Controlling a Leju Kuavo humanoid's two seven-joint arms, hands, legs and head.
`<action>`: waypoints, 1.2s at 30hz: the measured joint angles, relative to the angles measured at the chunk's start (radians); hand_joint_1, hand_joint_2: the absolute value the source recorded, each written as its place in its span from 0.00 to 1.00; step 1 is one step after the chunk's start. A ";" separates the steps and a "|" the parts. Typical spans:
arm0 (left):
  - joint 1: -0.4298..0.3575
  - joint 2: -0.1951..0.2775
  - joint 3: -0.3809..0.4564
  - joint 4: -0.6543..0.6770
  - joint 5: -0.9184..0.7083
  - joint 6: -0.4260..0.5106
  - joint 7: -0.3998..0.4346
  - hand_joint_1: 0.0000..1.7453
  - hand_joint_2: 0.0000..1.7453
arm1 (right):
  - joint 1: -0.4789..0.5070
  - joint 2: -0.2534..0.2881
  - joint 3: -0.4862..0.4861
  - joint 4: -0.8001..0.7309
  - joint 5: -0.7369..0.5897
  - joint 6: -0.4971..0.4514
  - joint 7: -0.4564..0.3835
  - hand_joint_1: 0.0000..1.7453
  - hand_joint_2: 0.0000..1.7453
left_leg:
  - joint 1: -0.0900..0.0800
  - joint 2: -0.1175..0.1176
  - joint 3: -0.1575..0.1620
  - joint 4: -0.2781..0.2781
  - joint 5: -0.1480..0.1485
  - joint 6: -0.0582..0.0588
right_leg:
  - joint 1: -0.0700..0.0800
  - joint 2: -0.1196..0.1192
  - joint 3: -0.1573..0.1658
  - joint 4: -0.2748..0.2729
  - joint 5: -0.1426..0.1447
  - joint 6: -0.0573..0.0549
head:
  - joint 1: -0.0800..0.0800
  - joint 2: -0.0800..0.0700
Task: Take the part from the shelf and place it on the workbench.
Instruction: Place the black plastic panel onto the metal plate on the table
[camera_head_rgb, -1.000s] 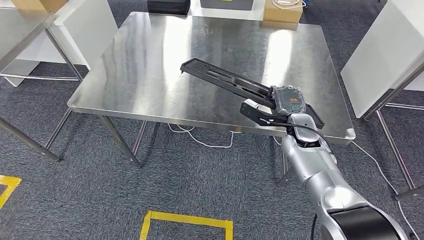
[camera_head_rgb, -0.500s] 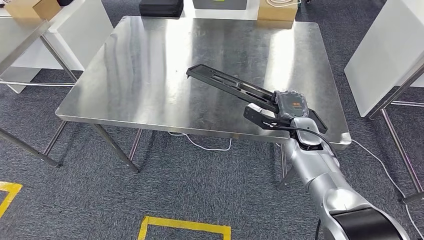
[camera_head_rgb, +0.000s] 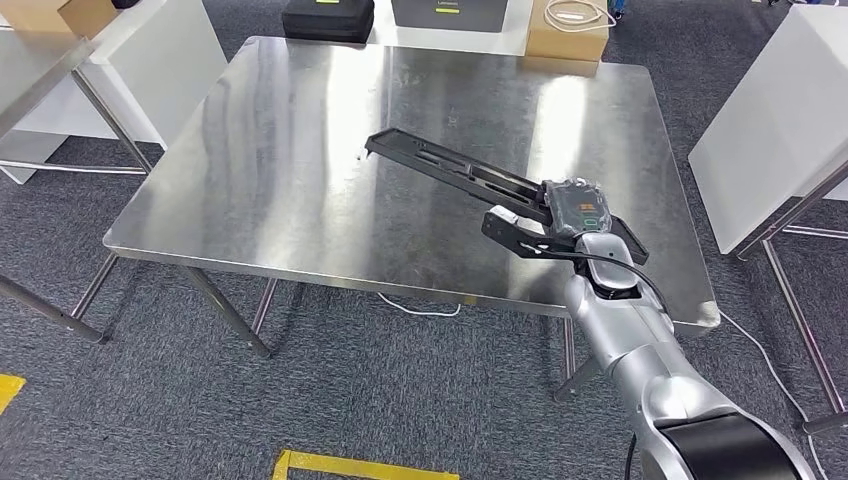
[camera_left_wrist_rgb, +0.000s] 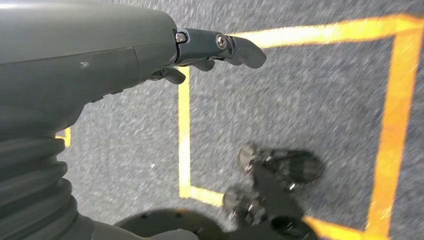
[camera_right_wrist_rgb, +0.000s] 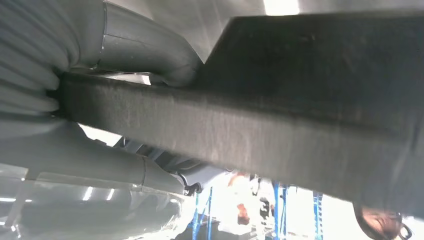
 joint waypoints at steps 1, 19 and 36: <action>-0.001 0.000 0.001 0.000 0.000 0.000 0.000 0.00 1.00 | -0.002 0.000 0.000 0.004 -0.002 0.005 -0.003 0.99 1.00 | 0.000 -0.002 0.004 0.000 -0.006 -0.003 | -0.003 0.000 -0.044 0.063 -0.019 0.001 | 0.001 0.000; -0.017 -0.006 0.091 -0.006 0.156 0.028 -0.283 0.00 1.00 | -0.100 0.011 0.001 0.143 -0.019 0.044 -0.053 0.99 1.00 | 0.024 0.001 -0.177 0.310 -0.149 -0.093 | -0.027 0.001 0.048 -0.168 0.080 -0.017 | -0.009 0.000; -0.014 -0.013 0.185 -0.013 0.231 0.045 -0.435 0.00 0.00 | -0.095 -0.002 0.002 0.195 -0.019 0.028 -0.078 0.00 0.00 | -0.004 -0.013 -0.063 0.018 0.042 -0.026 | -0.008 0.003 -0.045 -0.004 0.008 0.031 | -0.005 0.000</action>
